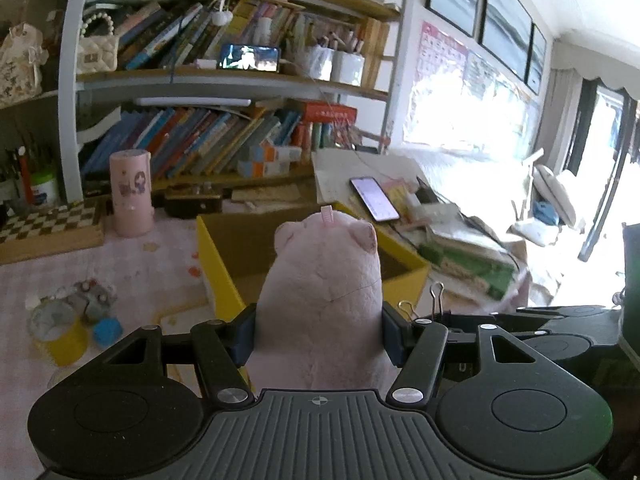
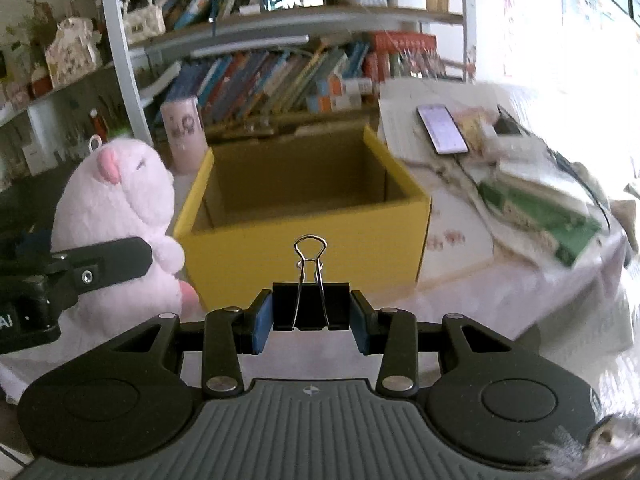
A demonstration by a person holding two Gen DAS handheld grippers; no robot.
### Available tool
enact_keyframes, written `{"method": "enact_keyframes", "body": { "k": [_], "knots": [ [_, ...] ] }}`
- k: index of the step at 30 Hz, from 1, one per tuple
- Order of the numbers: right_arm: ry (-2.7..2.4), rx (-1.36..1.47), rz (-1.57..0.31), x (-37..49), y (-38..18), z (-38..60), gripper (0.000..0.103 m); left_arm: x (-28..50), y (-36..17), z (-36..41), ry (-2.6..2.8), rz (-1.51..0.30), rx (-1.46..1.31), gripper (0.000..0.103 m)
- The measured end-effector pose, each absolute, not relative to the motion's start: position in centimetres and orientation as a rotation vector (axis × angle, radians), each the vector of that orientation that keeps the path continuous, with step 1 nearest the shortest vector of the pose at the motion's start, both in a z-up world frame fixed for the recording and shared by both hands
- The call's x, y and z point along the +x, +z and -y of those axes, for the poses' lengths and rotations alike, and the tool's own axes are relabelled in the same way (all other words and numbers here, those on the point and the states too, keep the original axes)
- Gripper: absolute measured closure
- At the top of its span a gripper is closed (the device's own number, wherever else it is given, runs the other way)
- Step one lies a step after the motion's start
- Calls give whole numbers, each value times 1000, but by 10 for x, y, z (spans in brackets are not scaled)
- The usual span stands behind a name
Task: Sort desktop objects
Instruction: 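Lower the pig into the box and open the left tool while the right tool lowers the clip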
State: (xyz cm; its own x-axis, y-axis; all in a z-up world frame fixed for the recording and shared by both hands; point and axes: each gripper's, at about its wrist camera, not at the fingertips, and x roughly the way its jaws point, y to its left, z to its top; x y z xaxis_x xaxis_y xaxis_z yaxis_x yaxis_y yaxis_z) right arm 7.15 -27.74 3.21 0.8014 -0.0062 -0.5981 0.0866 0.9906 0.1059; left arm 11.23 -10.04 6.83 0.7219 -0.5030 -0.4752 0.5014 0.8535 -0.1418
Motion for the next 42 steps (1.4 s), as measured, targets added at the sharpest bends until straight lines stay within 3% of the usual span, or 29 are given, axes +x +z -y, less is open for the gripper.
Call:
{"method": "enact_keyframes", "body": {
  "k": [14, 27, 42],
  "knots": [
    [100, -28, -613, 186, 48, 339, 66, 192, 66, 171, -446, -546, -22, 42],
    [352, -393, -688, 278, 8, 356, 66, 254, 29, 216, -307, -685, 37, 42],
    [552, -838, -741, 320, -35, 330, 66, 282, -2, 238, -232, -798, 97, 42]
  ]
}}
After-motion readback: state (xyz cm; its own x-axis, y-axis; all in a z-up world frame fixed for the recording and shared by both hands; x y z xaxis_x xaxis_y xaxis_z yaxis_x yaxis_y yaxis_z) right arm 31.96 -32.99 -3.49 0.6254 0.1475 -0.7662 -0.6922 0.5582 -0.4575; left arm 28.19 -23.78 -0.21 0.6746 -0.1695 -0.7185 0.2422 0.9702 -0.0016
